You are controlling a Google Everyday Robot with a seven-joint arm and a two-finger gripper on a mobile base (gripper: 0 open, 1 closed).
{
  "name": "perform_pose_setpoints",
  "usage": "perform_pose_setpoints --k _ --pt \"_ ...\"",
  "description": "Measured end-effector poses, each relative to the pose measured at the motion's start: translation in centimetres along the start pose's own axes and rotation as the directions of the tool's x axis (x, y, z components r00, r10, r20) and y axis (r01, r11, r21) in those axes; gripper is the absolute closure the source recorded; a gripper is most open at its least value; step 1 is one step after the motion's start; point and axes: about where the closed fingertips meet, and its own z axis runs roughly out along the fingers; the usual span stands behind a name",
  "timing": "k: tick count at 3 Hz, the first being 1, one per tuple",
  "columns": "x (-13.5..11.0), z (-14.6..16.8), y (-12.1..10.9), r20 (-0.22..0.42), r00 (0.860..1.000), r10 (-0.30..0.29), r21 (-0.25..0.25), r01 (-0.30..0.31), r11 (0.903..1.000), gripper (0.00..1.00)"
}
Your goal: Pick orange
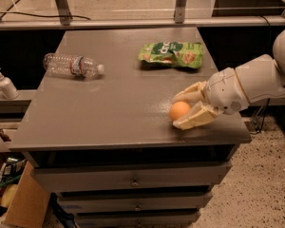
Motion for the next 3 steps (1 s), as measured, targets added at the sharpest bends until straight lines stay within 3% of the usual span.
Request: perform_pose_setpoints --k 1,2,3 --pt "-1.1 -3.4 -1.6 0.041 0.999 0.008 0.079 -0.011 0.9969 1.00" --pt "-1.3 -7.8 -3.5 0.112 0.993 0.043 0.174 -0.062 0.9828 1.00" --pt "-1.7 -8.3 -3.7 0.121 0.992 0.037 0.184 -0.059 0.9812 1.00"
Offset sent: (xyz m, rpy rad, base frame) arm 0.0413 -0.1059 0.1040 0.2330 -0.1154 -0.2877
